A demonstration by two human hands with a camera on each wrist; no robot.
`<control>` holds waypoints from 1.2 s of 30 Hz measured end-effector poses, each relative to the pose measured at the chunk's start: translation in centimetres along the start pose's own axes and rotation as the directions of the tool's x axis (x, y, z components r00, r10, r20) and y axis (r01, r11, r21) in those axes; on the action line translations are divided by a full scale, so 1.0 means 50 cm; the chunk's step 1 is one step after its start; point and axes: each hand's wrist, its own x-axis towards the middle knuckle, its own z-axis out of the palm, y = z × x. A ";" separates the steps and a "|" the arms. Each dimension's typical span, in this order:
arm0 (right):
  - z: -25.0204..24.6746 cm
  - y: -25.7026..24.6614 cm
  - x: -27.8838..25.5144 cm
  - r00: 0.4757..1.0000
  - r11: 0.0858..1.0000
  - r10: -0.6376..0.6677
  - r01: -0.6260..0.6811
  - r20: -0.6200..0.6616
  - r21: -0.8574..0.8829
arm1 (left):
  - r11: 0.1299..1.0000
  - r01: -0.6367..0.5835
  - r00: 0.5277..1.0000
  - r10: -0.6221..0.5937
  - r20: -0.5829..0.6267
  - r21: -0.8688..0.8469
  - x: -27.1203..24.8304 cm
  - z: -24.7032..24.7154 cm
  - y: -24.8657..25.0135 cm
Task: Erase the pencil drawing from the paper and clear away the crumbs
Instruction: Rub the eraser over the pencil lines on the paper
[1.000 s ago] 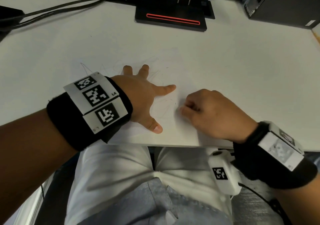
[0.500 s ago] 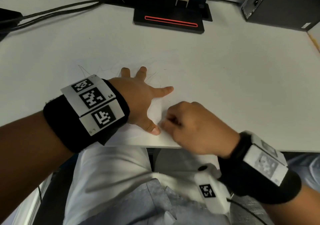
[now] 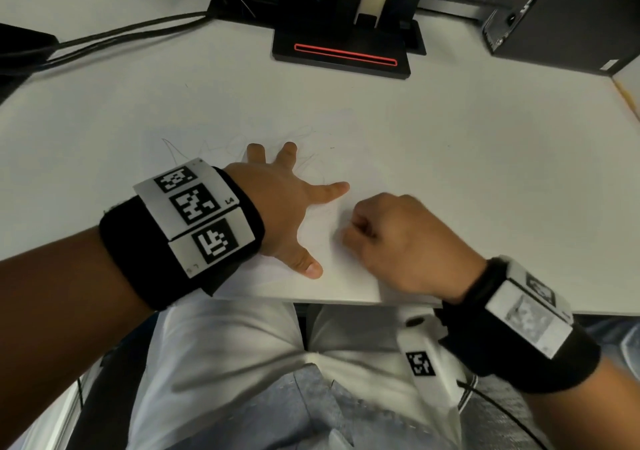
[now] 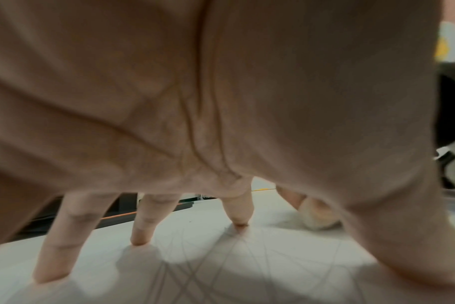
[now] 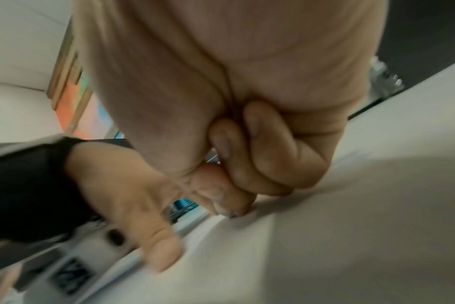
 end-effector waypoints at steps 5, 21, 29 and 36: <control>-0.020 0.009 0.018 0.996 0.997 0.061 -0.064 0.062 0.047 | 1.000 0.003 1.000 -0.002 -0.005 0.020 -0.004 -0.002 0.002; -0.007 -0.025 0.034 0.986 1.000 -0.026 0.028 0.164 -0.012 | 0.997 0.031 0.995 -0.024 -0.097 0.075 -0.010 0.004 -0.008; -0.008 -0.036 0.039 0.981 0.997 -0.058 0.066 0.184 -0.038 | 0.991 0.056 0.993 -0.044 -0.108 0.118 -0.014 0.007 -0.010; -0.015 -0.036 0.054 0.980 0.998 -0.043 0.053 0.194 -0.044 | 0.992 0.054 0.994 -0.041 -0.104 0.116 -0.015 0.005 -0.011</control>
